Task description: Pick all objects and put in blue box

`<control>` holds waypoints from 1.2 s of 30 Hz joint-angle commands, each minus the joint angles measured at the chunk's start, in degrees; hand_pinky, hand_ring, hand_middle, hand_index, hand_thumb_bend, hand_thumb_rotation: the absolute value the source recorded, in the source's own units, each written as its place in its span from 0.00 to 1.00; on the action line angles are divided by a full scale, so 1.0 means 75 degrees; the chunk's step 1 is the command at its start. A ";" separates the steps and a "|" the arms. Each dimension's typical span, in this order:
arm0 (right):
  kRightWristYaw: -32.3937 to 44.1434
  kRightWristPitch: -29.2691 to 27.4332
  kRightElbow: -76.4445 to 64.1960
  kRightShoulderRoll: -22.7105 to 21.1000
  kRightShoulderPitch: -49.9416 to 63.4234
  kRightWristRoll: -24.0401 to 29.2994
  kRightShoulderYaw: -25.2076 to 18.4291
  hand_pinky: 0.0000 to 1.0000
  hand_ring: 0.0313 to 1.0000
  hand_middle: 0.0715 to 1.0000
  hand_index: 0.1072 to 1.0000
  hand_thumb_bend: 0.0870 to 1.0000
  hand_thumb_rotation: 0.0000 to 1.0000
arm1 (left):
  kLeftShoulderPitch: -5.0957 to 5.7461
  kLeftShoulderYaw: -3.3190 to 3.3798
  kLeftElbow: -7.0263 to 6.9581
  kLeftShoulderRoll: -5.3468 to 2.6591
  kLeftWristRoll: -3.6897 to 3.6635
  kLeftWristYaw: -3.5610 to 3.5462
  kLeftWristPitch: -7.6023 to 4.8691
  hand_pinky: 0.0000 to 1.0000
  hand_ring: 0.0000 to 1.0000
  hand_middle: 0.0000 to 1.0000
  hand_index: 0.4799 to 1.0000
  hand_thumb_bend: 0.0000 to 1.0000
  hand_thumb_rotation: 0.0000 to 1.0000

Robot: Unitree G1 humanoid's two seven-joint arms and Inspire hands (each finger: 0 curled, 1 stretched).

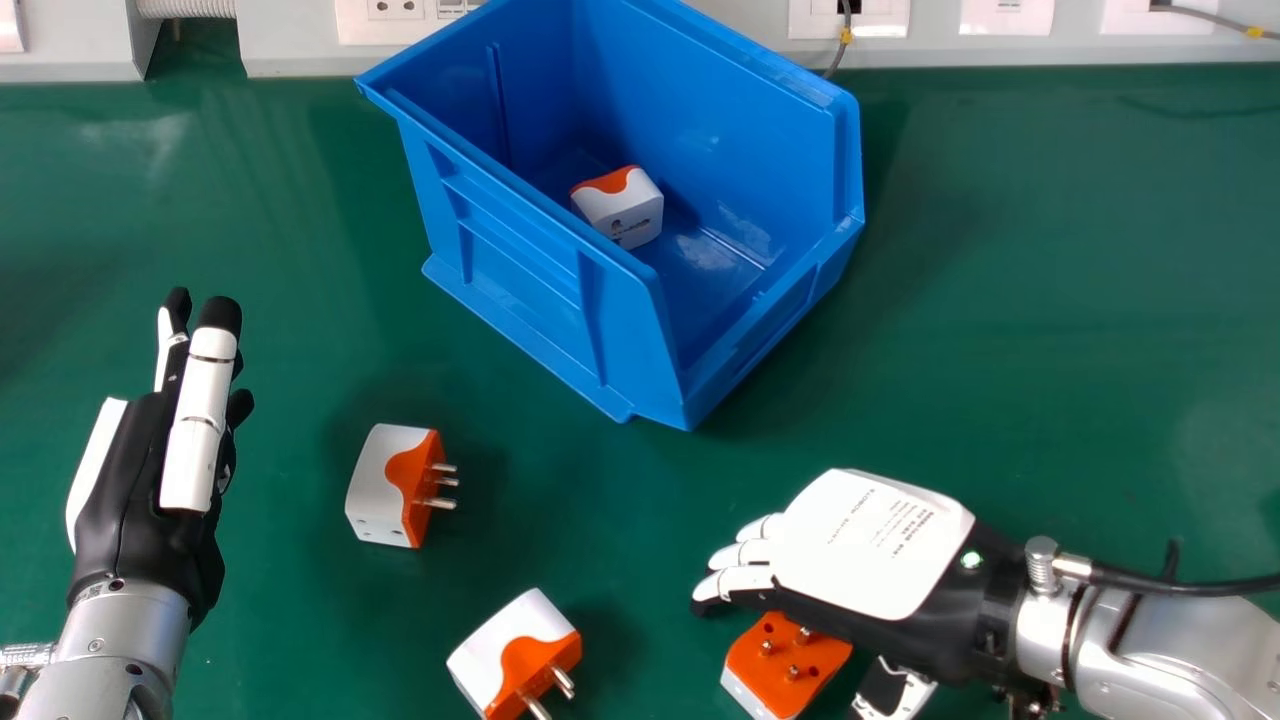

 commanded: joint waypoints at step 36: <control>-0.1414 0.0024 0.1918 0.0172 -0.0577 -0.0307 0.0810 0.63 0.74 0.75 0.69 0.31 0.21 | -0.0058 0.0148 -0.0341 0.0100 -0.0066 -0.0042 0.0059 0.98 1.00 1.00 1.00 0.53 1.00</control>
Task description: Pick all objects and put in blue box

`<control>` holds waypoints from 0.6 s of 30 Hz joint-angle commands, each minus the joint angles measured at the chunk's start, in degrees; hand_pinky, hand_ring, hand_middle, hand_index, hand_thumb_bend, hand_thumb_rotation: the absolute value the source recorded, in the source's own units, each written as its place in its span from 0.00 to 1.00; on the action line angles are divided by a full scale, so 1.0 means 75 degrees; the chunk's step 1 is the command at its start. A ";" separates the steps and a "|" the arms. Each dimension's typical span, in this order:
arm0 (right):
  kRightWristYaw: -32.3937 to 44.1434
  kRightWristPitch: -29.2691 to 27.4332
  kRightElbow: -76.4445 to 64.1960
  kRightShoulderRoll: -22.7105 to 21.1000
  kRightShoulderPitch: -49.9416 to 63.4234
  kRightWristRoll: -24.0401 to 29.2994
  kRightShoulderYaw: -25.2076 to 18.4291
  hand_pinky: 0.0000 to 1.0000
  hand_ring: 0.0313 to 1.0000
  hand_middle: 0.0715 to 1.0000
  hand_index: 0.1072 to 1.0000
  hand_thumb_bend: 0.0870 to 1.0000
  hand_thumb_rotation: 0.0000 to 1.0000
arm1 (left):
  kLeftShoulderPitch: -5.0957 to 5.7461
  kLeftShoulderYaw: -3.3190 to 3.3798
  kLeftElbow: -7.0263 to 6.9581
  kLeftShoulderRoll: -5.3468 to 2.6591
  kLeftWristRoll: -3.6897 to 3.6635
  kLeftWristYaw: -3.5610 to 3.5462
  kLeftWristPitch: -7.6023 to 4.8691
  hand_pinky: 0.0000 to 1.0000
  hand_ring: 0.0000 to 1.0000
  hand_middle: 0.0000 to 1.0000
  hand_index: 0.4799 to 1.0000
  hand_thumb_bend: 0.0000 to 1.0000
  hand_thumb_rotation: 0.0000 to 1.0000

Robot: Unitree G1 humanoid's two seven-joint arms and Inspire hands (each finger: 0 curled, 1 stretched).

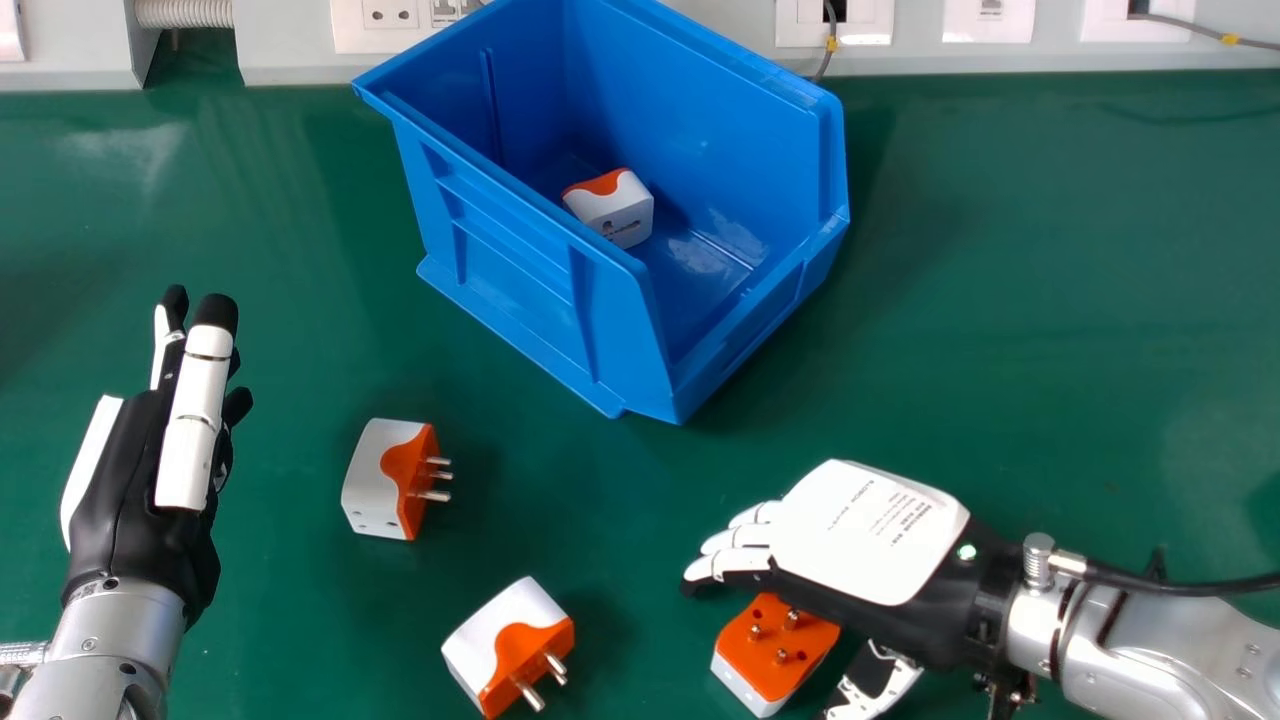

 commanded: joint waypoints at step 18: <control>-0.2903 0.0119 0.2084 0.0282 -0.0571 -0.0914 0.0713 0.20 0.22 0.30 0.45 0.44 0.10 | -0.0105 0.0110 -0.0265 0.0121 -0.0066 0.0000 0.0115 0.97 1.00 1.00 1.00 0.53 1.00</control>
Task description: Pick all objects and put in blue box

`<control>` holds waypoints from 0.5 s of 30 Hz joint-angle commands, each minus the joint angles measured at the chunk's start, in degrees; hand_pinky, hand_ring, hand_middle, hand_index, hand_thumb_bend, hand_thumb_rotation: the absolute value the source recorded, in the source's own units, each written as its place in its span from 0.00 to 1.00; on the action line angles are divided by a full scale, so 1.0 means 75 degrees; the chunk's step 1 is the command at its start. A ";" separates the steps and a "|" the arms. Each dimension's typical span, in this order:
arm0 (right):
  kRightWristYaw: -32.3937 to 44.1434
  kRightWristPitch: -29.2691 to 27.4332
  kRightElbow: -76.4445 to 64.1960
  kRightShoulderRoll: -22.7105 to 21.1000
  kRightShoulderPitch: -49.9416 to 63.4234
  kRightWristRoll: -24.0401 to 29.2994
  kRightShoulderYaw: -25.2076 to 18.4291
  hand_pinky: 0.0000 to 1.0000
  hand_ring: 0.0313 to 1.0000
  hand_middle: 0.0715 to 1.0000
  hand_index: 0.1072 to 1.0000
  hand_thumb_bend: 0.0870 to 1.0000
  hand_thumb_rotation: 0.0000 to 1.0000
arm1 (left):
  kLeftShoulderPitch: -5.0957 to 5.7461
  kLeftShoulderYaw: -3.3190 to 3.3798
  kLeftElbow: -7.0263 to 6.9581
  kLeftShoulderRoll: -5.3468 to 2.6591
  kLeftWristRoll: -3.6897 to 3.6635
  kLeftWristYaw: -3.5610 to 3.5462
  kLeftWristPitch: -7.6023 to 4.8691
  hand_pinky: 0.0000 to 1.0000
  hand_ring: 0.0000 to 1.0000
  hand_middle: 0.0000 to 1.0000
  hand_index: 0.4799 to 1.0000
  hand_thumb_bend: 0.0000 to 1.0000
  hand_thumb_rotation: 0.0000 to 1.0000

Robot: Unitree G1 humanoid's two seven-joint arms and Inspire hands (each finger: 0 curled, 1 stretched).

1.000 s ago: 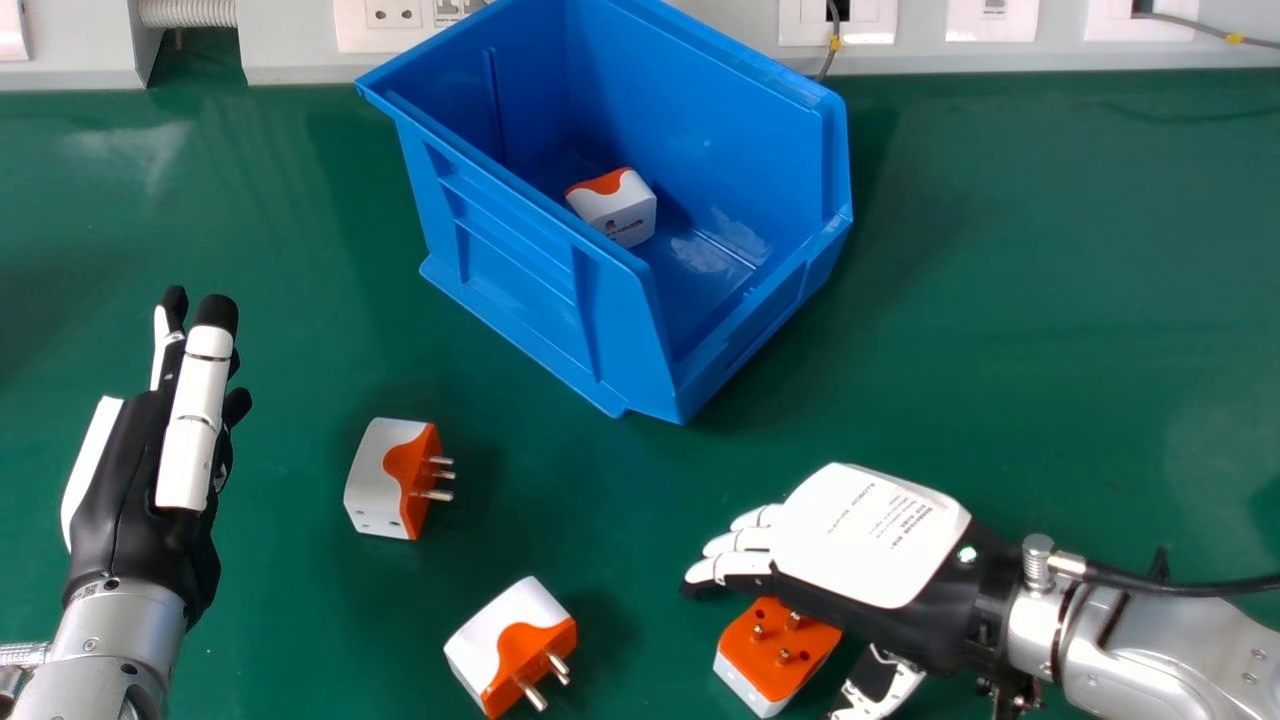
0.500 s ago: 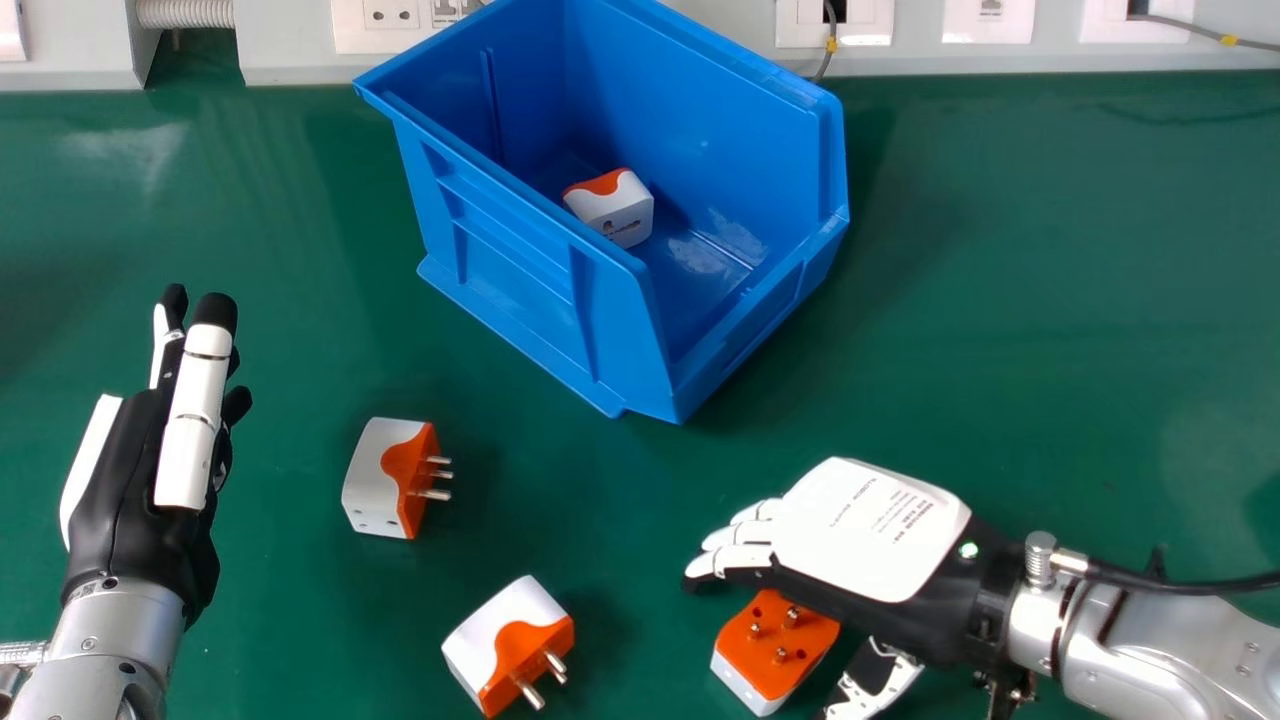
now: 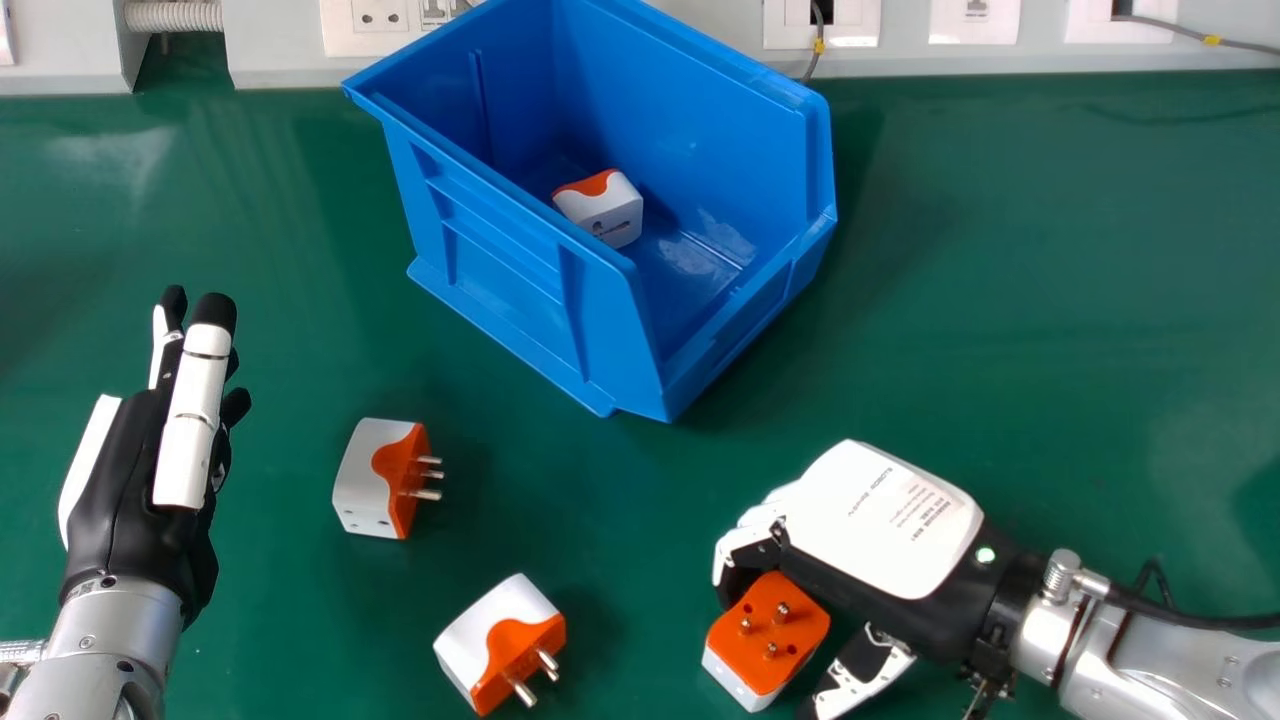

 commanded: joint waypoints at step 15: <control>0.0428 0.1149 0.0151 0.0114 0.0022 -0.0375 0.0058 0.07 0.08 0.11 0.41 0.45 0.15 | -0.0079 0.0119 -0.0298 0.0082 -0.0114 -0.0029 0.0098 0.98 1.00 1.00 1.00 0.53 1.00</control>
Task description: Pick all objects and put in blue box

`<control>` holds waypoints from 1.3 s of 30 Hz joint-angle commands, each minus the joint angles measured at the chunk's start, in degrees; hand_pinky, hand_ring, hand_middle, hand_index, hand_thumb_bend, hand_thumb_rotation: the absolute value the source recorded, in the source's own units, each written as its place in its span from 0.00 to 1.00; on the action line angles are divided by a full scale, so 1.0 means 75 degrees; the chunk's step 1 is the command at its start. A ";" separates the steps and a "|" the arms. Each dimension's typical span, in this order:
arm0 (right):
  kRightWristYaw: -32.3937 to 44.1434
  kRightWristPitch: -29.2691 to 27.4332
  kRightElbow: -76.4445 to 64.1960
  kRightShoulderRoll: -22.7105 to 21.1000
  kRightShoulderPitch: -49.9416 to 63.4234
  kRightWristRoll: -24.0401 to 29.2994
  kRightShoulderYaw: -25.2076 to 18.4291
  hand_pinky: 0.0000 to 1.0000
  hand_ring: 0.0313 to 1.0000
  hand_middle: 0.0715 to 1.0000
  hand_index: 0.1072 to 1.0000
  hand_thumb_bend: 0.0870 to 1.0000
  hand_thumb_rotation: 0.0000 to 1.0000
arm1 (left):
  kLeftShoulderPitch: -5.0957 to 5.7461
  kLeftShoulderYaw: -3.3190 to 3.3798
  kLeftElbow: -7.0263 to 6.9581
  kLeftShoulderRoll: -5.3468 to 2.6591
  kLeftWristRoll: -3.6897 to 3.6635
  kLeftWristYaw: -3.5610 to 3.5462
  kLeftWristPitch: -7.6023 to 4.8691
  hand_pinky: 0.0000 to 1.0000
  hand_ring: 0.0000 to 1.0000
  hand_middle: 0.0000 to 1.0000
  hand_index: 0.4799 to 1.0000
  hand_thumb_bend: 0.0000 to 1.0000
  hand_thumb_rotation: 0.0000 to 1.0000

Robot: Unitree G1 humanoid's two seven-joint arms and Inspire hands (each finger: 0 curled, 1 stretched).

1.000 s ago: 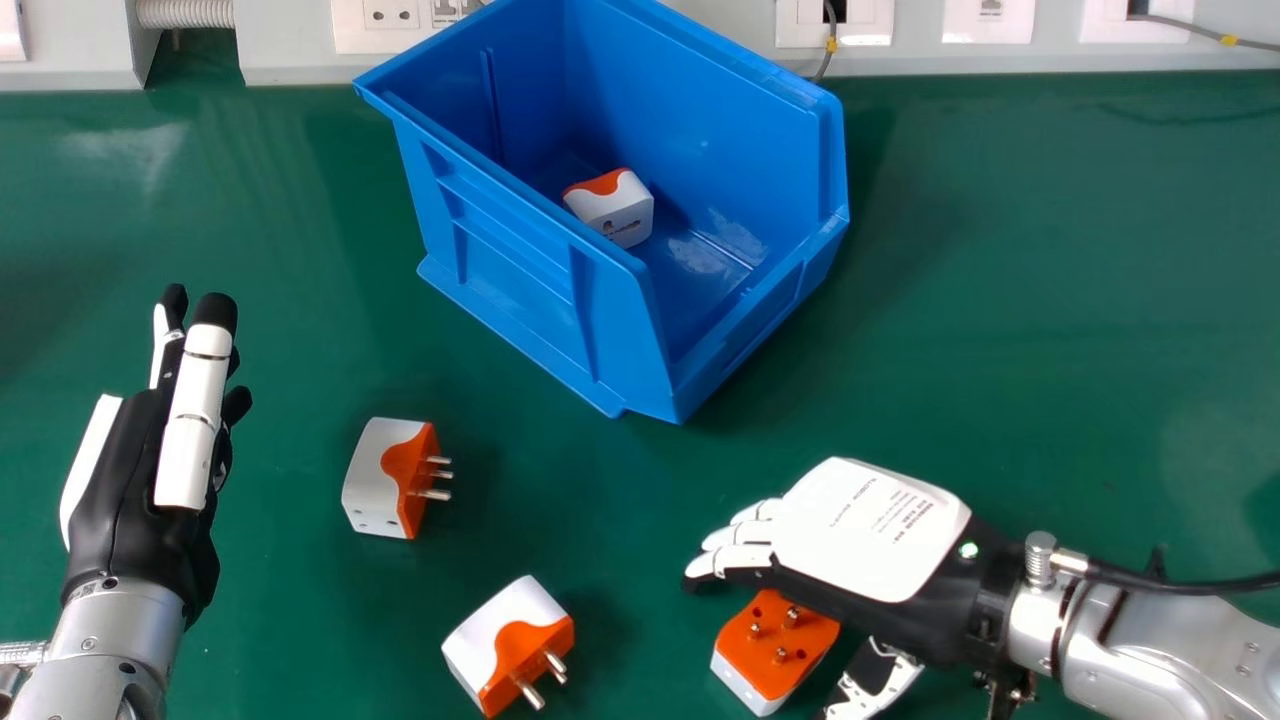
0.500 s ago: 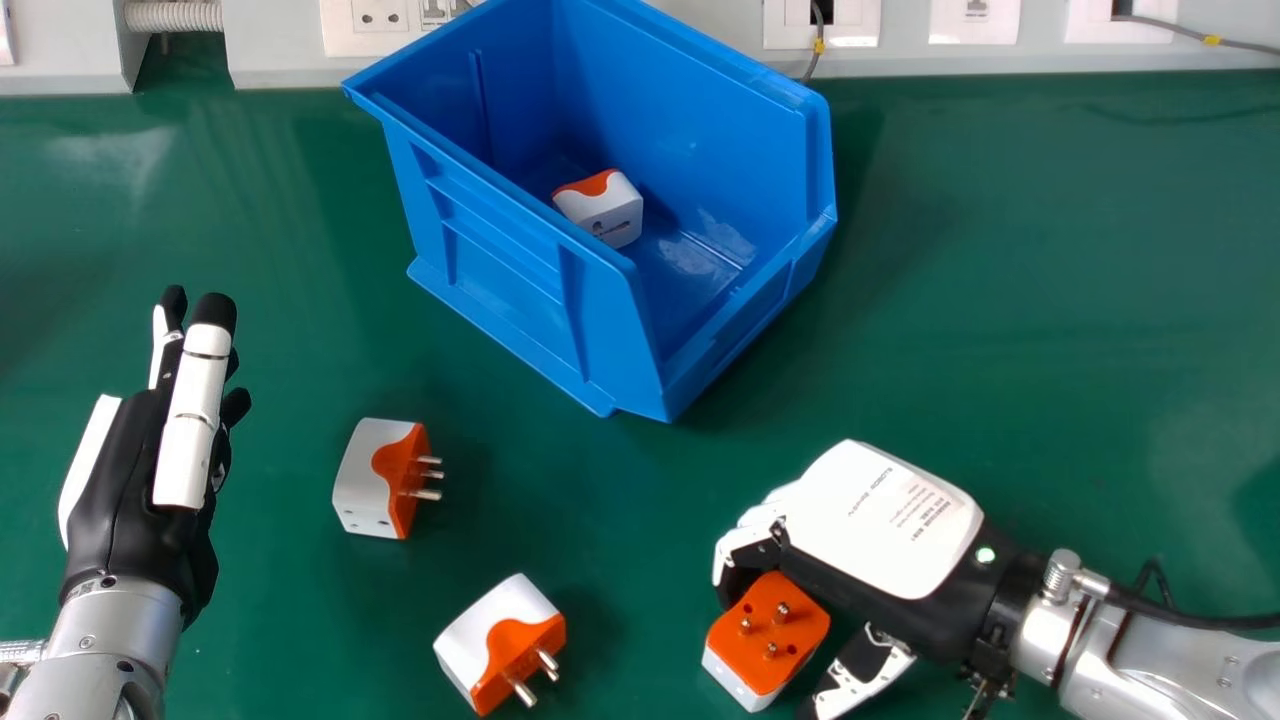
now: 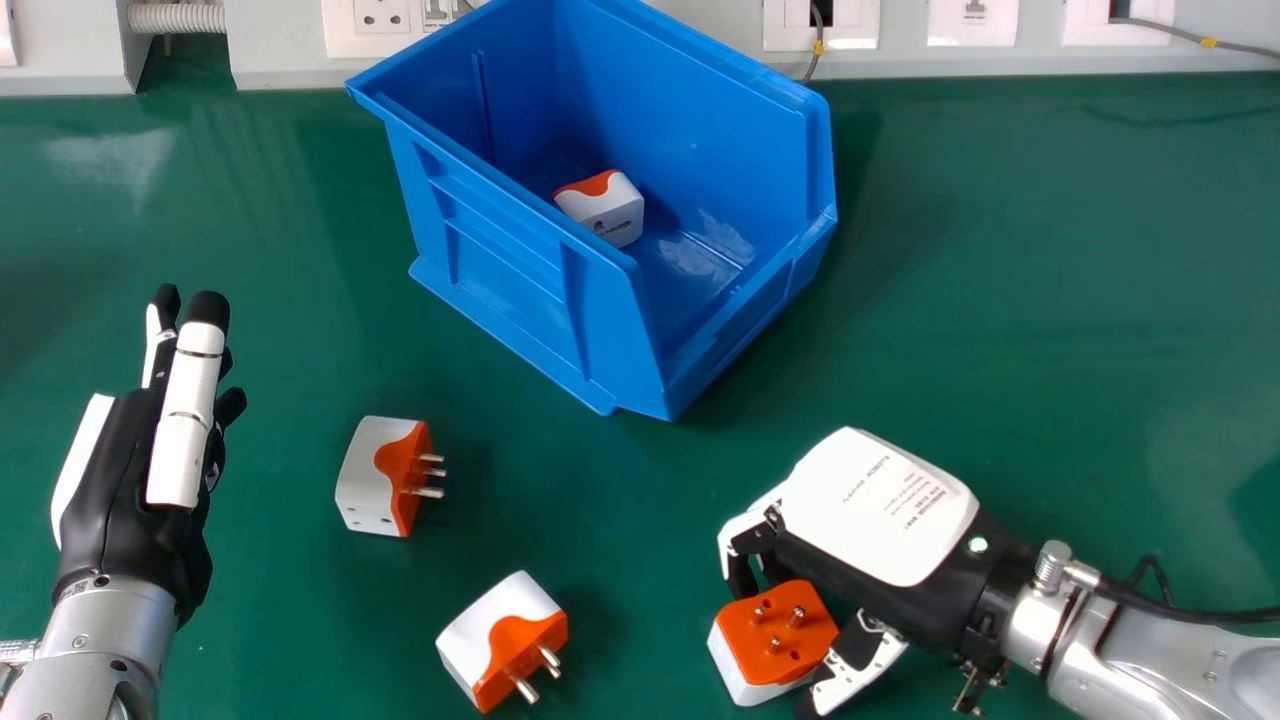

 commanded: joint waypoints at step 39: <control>0.2924 0.3132 -0.5092 0.0252 0.1687 0.2123 -0.3471 0.07 0.09 0.12 0.41 0.44 0.15 | -0.0224 0.0031 0.0060 0.0079 -0.0089 -0.0045 -0.0146 0.98 1.00 1.00 1.00 0.53 1.00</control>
